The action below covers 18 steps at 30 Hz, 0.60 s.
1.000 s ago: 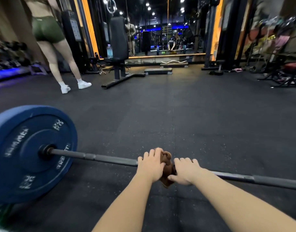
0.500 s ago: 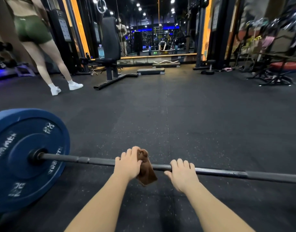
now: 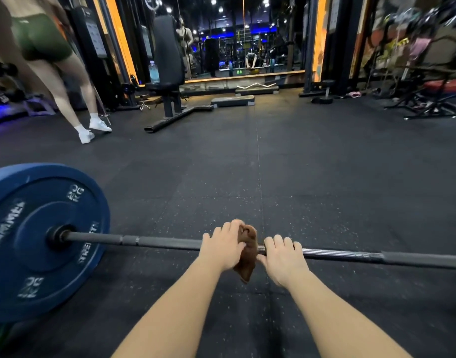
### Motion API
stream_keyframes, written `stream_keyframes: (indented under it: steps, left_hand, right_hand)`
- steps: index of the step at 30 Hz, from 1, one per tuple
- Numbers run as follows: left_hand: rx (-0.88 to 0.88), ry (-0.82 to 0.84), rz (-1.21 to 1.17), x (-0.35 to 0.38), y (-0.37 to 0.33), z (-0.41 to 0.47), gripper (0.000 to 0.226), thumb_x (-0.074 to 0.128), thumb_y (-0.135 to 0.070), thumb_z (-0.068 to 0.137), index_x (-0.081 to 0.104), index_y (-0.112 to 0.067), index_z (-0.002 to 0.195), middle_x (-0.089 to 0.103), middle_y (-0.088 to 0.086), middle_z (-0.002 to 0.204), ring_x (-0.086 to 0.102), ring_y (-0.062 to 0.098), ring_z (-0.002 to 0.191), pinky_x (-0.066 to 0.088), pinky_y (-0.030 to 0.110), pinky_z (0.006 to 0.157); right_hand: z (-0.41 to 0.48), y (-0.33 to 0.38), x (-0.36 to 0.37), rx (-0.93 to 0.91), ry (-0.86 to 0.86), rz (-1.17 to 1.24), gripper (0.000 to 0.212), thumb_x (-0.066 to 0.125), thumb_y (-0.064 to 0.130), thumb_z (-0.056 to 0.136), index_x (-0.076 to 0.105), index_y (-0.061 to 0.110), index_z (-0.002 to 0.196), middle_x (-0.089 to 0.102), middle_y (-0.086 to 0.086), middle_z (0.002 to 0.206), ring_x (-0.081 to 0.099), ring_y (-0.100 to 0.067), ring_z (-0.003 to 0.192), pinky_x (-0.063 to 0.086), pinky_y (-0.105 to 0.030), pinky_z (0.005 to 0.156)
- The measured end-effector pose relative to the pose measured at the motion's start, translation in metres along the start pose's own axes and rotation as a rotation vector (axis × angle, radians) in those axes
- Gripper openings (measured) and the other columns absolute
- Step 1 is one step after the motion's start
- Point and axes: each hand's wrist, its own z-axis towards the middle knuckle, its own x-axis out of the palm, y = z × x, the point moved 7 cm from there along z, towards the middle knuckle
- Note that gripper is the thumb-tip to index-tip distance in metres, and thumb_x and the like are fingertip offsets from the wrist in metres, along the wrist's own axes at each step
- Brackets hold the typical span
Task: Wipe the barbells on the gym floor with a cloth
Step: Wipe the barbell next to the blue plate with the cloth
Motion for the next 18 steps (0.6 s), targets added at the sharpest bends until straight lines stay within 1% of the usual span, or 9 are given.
stream_keyframes:
  steps: [2, 6, 8, 10, 12, 13, 15, 16, 18]
  left_hand:
    - [-0.067, 0.008, -0.036, -0.007, 0.025, 0.001, 0.039, 0.046, -0.04, 0.106, 0.032, -0.033, 0.141, 0.046, -0.001, 0.145, 0.046, 0.028, 0.131, 0.036, 0.049, 0.107]
    - [-0.163, -0.037, -0.019, -0.013, 0.072, -0.005, 0.04, 0.046, -0.041, 0.105, 0.032, -0.033, 0.142, 0.049, 0.0, 0.143, 0.051, 0.028, 0.125, 0.041, 0.045, 0.103]
    - [-0.164, -0.061, -0.03, -0.011, 0.075, -0.007, 0.04, 0.046, -0.04, 0.105, 0.032, -0.032, 0.142, 0.05, 0.001, 0.141, 0.052, 0.028, 0.123, 0.042, 0.044, 0.102]
    - [-0.166, -0.085, -0.04, -0.009, 0.068, -0.006, 0.041, 0.047, -0.039, 0.105, 0.032, -0.031, 0.142, 0.049, 0.001, 0.142, 0.051, 0.028, 0.124, 0.042, 0.043, 0.104]
    - [-0.171, -0.102, -0.022, -0.008, 0.062, -0.008, 0.043, 0.046, -0.038, 0.105, 0.03, -0.03, 0.144, 0.046, 0.002, 0.145, 0.048, 0.029, 0.128, 0.04, 0.044, 0.107]
    - [-0.173, -0.1, -0.017, -0.007, 0.059, -0.01, 0.044, 0.046, -0.038, 0.105, 0.029, -0.03, 0.145, 0.044, 0.002, 0.146, 0.047, 0.029, 0.13, 0.038, 0.046, 0.109]
    - [-0.151, -0.075, -0.01, -0.006, 0.052, -0.012, 0.046, 0.046, -0.037, 0.105, 0.028, -0.03, 0.147, 0.042, 0.002, 0.147, 0.043, 0.03, 0.132, 0.036, 0.05, 0.11]
    - [-0.124, -0.07, 0.001, -0.007, 0.047, -0.014, 0.046, 0.047, -0.037, 0.105, 0.028, -0.03, 0.147, 0.041, 0.002, 0.147, 0.043, 0.03, 0.133, 0.035, 0.05, 0.111]
    - [-0.061, -0.085, 0.026, -0.007, 0.035, -0.018, 0.046, 0.049, -0.037, 0.104, 0.028, -0.03, 0.145, 0.042, 0.001, 0.146, 0.043, 0.03, 0.133, 0.034, 0.049, 0.111]
  right_hand:
    - [0.001, -0.001, 0.002, 0.012, -0.056, -0.028, 0.044, 0.065, 0.059, 0.089, 0.065, 0.018, 0.105, 0.061, -0.003, 0.098, 0.06, -0.029, 0.088, 0.048, -0.045, 0.08]
    - [0.001, -0.001, 0.002, 0.012, -0.13, -0.04, 0.044, 0.08, 0.058, 0.076, 0.066, 0.018, 0.09, 0.06, -0.002, 0.083, 0.058, -0.027, 0.072, 0.049, -0.043, 0.068]
    - [0.001, -0.002, 0.004, -0.003, -0.166, -0.032, 0.047, 0.09, 0.055, 0.062, 0.066, 0.018, 0.078, 0.057, -0.002, 0.072, 0.055, -0.026, 0.06, 0.048, -0.042, 0.056]
    - [0.001, -0.004, 0.005, -0.013, -0.208, -0.02, 0.049, 0.093, 0.053, 0.056, 0.065, 0.017, 0.074, 0.055, -0.002, 0.068, 0.054, -0.026, 0.056, 0.048, -0.042, 0.052]
    - [0.0, -0.003, 0.002, -0.009, -0.165, -0.045, 0.047, 0.089, 0.054, 0.064, 0.065, 0.017, 0.08, 0.057, -0.003, 0.074, 0.056, -0.027, 0.062, 0.049, -0.042, 0.058]
    - [-0.001, -0.003, 0.003, -0.007, -0.113, -0.062, 0.043, 0.08, 0.056, 0.076, 0.066, 0.017, 0.09, 0.06, -0.003, 0.083, 0.059, -0.028, 0.072, 0.049, -0.043, 0.067]
    - [-0.004, 0.0, 0.001, 0.0, -0.072, -0.038, 0.043, 0.053, 0.058, 0.097, 0.061, 0.019, 0.113, 0.061, -0.003, 0.106, 0.059, -0.028, 0.096, 0.045, -0.044, 0.085]
    - [-0.003, 0.0, 0.001, 0.001, -0.091, -0.032, 0.045, 0.043, 0.058, 0.101, 0.057, 0.02, 0.12, 0.059, -0.002, 0.114, 0.056, -0.028, 0.104, 0.042, -0.043, 0.09]
    - [-0.003, 0.001, -0.001, -0.011, -0.079, -0.058, 0.046, 0.032, 0.059, 0.104, 0.048, 0.022, 0.127, 0.053, -0.001, 0.124, 0.052, -0.026, 0.113, 0.038, -0.041, 0.096]
